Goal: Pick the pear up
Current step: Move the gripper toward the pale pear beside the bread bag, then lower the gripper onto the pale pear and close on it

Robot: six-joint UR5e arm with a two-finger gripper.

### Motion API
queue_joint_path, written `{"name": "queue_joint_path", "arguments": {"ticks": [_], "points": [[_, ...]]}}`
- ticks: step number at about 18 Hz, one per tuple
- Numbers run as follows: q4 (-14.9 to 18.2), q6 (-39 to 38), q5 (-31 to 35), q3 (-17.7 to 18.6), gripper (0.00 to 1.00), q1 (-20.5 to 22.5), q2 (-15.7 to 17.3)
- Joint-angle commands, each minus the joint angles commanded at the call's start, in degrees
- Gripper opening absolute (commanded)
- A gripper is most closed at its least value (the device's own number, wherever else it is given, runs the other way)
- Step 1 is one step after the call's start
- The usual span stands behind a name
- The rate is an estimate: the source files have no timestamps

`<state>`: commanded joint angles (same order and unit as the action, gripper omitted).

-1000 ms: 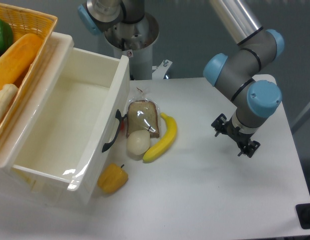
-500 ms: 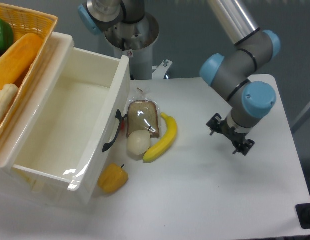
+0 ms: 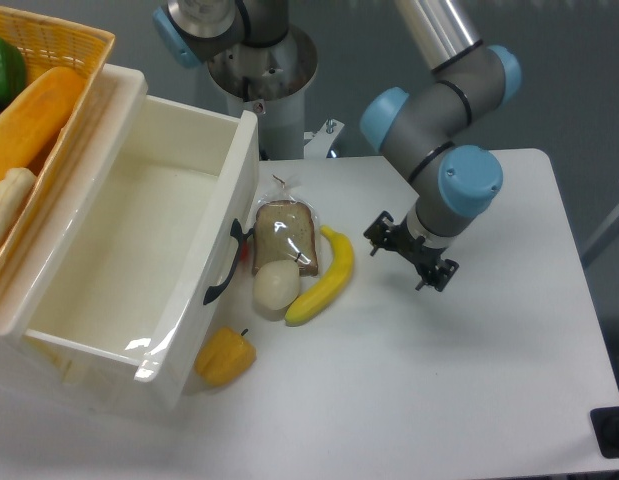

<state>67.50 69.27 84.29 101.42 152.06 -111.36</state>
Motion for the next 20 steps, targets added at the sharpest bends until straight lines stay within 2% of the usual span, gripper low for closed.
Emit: {"name": "queue_joint_path", "arguments": {"ticks": [2,4,11,14,17,20], "points": [[0.0,-2.82,0.17,0.89,1.0,-2.64,-0.17],[0.26,-3.18,0.0,1.06,1.0,-3.26,0.0],[5.88,-3.18,0.18,1.15,1.0,-5.72,1.32],[7.47,-3.44,0.09,1.15,0.95,-7.12,1.67],[7.56,-4.93,0.18,1.15,0.91,-8.0,1.94],[7.56,-5.55,0.35,1.15,0.77,-8.36,1.5]]}}
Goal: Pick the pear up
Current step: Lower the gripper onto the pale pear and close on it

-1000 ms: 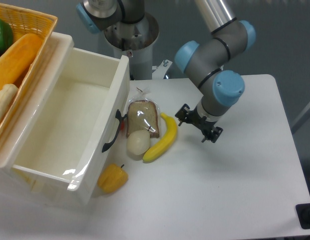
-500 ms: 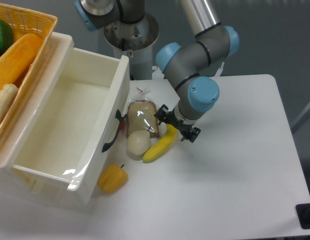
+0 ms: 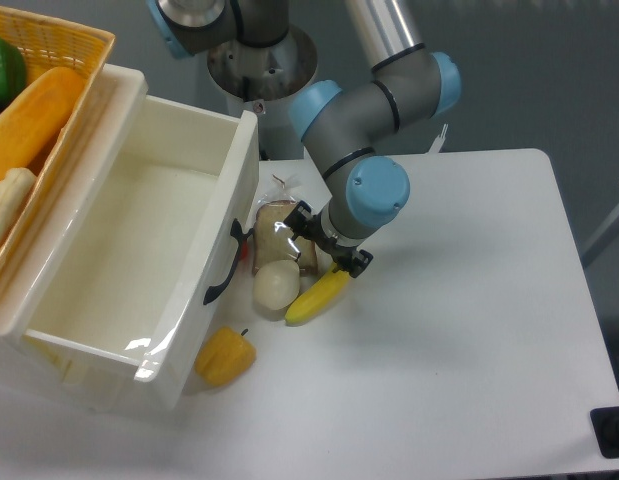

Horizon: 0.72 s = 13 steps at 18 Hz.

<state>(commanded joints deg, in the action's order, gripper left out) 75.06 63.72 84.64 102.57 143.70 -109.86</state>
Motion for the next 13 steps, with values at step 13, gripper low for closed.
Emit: {"name": "queue_joint_path", "arguments": {"ticks": [13], "points": [[-0.26,-2.29,0.18,0.18,0.52,-1.14,-1.49]]}}
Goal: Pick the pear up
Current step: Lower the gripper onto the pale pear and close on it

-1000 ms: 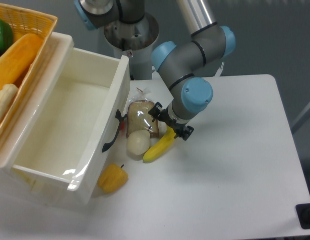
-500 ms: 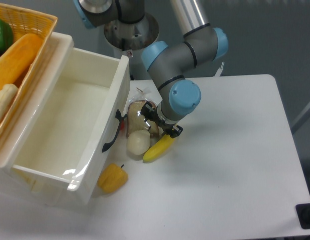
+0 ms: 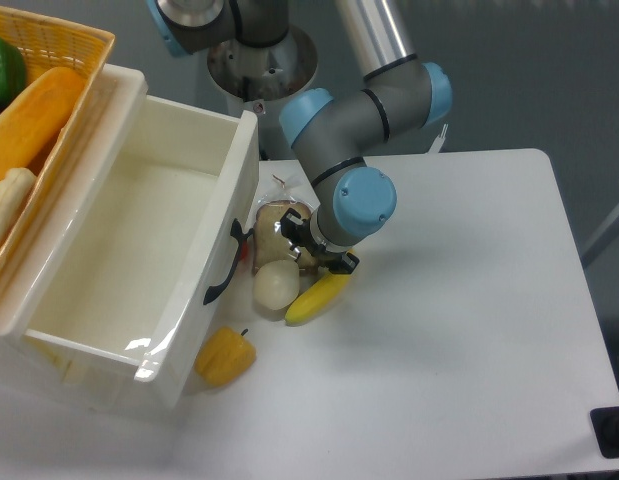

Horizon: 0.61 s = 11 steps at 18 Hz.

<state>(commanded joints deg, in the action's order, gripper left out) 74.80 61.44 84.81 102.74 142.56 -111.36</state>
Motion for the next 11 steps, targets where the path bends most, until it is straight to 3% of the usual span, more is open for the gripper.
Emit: {"name": "queue_joint_path", "arguments": {"ticks": [5,11], "points": [[0.09,0.0,0.0,-0.09,0.43,0.0,0.09],[0.09,0.0,0.09,-0.44,0.0,0.09,0.17]]}}
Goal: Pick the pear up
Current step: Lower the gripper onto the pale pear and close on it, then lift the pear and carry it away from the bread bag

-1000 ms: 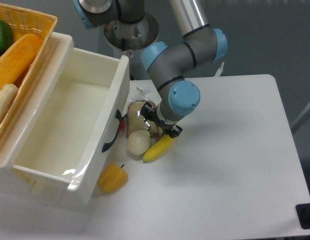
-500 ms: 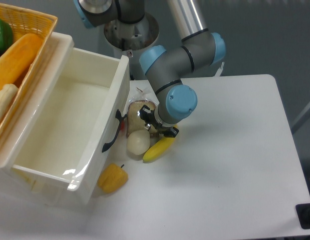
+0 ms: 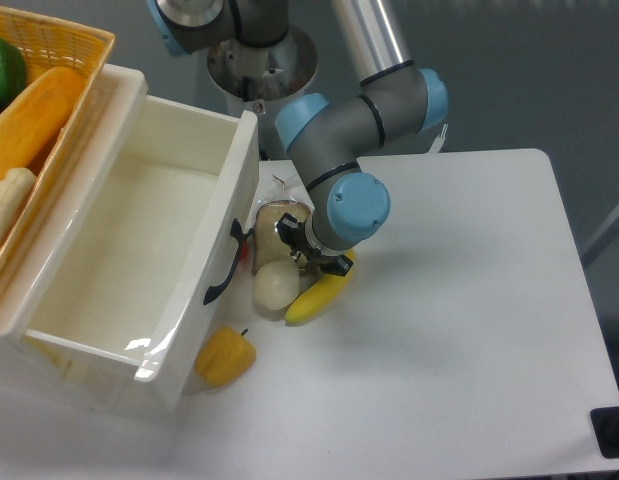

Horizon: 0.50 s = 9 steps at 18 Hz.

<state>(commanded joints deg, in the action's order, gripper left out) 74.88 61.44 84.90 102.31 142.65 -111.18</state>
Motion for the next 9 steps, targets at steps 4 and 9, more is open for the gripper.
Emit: {"name": "queue_joint_path", "arguments": {"ticks": [4,9], "points": [[0.0,0.0,0.0,-0.35,0.0,0.44,0.09],[0.53,0.0,-0.09,-1.32,0.0,1.14,0.26]]}}
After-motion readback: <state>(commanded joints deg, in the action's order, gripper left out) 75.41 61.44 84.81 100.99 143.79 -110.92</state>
